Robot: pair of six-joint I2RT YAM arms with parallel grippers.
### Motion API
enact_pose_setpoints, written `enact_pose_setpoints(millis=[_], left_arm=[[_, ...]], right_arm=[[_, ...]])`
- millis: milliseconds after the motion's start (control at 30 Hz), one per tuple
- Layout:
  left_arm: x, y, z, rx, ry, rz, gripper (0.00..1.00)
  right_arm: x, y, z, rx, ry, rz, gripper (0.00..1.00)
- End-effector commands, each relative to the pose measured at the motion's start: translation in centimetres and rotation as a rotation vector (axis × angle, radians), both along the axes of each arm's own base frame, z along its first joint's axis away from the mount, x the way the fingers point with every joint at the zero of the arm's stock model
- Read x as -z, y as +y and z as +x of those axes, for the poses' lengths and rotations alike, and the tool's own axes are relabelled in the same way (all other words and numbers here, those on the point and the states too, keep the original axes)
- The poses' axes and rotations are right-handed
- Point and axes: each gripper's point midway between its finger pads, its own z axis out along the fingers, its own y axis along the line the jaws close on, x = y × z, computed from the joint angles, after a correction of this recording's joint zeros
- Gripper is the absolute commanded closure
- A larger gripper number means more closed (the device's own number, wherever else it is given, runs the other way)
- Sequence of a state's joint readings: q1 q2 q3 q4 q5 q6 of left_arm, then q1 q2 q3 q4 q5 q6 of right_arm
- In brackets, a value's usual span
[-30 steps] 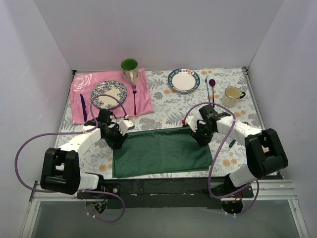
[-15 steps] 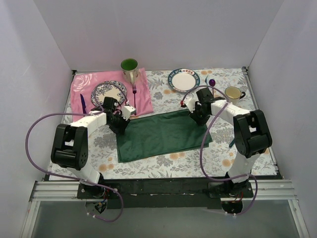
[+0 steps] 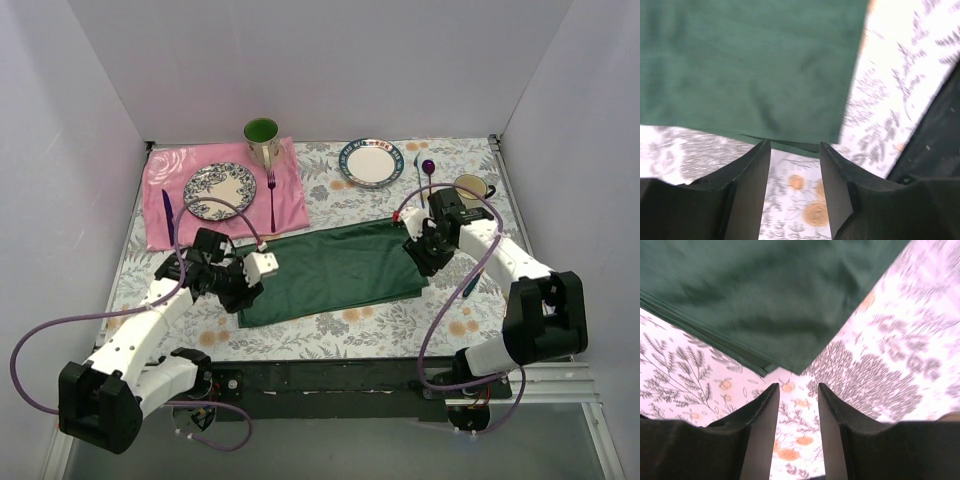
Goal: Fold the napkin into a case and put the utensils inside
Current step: Smooth out the rectangle-folded napkin at the center of the board.
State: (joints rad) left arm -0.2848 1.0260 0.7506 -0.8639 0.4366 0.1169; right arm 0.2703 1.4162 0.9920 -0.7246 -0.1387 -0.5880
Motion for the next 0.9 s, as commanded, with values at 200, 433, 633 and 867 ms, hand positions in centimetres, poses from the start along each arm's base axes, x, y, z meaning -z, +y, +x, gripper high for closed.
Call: enact_pose_setpoints(millis=[200,433,633,867], left_arm=[[3.6,-0.6,-3.4,0.118,0.010,0.108,0.54],[4.1,-0.6,-3.3,0.137,-0.011,0.122,0.53],[4.2,-0.8,-2.9,0.155,-0.031,0.128,0.51],[4.4,-1.5,-3.0,0.175,-0.027,0.112,0.52]], right_arm=[[3.3,-2.4,-1.8,0.268,0.261,0.012,0.56],[4.9,-1.6,-1.3,0.334,0.288,0.050,0.57],[6.1,-1.8,-1.3,0.369,0.302,0.031,0.59],[6.8,-2.2,-1.9,0.393,0.299,0.019,0.67]])
